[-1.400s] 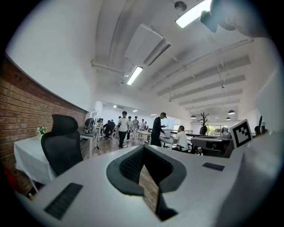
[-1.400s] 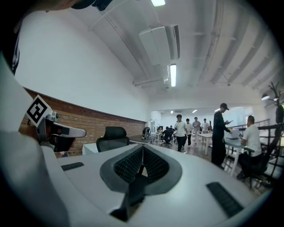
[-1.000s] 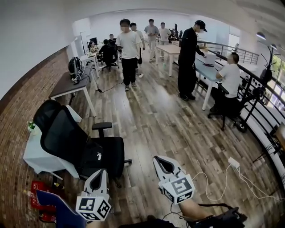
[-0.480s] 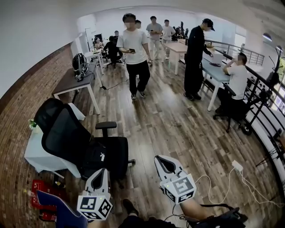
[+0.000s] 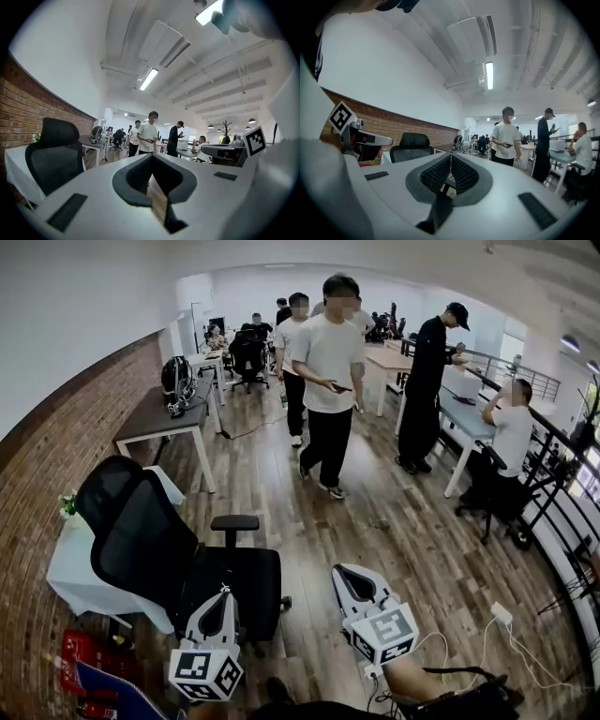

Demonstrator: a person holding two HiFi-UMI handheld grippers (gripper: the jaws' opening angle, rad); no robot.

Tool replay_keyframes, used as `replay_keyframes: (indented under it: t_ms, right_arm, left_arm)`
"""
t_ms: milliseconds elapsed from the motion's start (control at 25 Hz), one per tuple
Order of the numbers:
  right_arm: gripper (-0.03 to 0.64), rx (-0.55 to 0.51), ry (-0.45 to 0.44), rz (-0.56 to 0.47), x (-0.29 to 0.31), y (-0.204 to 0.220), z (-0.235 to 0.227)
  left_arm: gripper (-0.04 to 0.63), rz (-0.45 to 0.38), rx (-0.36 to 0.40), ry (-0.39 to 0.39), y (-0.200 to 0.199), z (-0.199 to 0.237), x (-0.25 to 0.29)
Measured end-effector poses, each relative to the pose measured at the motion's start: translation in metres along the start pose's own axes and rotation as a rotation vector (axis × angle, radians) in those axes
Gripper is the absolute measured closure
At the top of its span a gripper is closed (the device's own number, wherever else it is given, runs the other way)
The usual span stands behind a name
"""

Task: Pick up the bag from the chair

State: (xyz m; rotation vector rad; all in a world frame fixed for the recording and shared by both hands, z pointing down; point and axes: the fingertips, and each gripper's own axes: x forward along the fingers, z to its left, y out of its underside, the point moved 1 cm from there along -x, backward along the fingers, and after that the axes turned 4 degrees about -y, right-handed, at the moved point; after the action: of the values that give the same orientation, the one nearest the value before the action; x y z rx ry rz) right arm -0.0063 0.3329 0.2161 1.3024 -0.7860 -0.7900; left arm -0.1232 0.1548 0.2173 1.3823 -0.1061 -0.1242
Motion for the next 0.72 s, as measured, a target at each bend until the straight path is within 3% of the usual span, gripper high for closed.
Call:
replay_keyframes:
  t_ms: [720]
  right_arm:
    - [0.6,-0.057,-0.094,0.048,0.176,-0.003,0.022]
  left_arm:
    - [0.584,0.003,-0.042,-0.082,-0.011,0.144,0.079]
